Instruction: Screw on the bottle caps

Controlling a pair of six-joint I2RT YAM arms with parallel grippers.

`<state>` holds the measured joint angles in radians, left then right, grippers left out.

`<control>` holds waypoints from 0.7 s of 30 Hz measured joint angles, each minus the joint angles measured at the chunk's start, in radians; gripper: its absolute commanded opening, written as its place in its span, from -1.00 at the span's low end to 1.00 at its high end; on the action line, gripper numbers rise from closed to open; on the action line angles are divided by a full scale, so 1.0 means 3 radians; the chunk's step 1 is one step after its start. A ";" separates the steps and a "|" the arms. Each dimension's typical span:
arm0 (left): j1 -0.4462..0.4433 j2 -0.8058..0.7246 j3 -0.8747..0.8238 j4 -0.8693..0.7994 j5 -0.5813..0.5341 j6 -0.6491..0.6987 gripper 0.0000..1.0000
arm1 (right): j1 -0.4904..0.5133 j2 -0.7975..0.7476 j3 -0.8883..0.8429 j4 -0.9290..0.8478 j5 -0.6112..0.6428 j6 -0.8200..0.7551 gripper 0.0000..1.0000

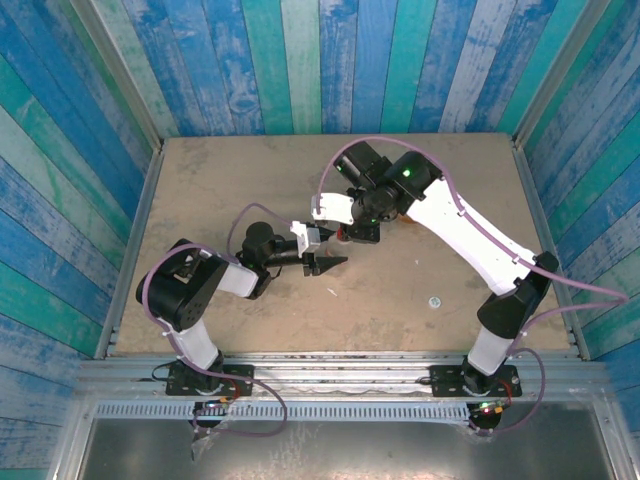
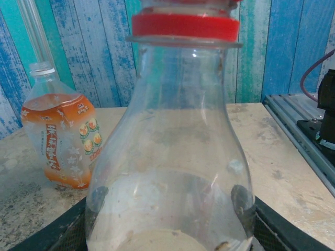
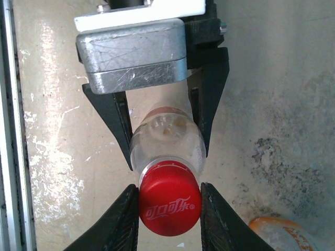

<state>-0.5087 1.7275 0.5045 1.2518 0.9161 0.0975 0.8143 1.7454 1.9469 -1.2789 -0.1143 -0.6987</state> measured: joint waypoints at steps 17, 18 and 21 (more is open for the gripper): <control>-0.0006 -0.0001 0.0005 -0.0011 -0.0146 -0.0066 0.23 | 0.0088 0.0076 0.0104 -0.0001 0.0359 0.1909 -0.62; -0.0006 -0.0001 0.0005 -0.0013 -0.0148 -0.0065 0.22 | 0.0100 0.0076 0.0104 -0.0005 0.0394 0.2073 -0.62; -0.0006 -0.0001 0.0005 -0.0017 -0.0154 -0.0065 0.23 | 0.0121 0.0076 0.0104 -0.0013 0.0462 0.2516 -0.64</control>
<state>-0.5106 1.7271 0.5060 1.2469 0.8700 0.0780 0.8505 1.7683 1.9781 -1.2827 0.0242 0.0563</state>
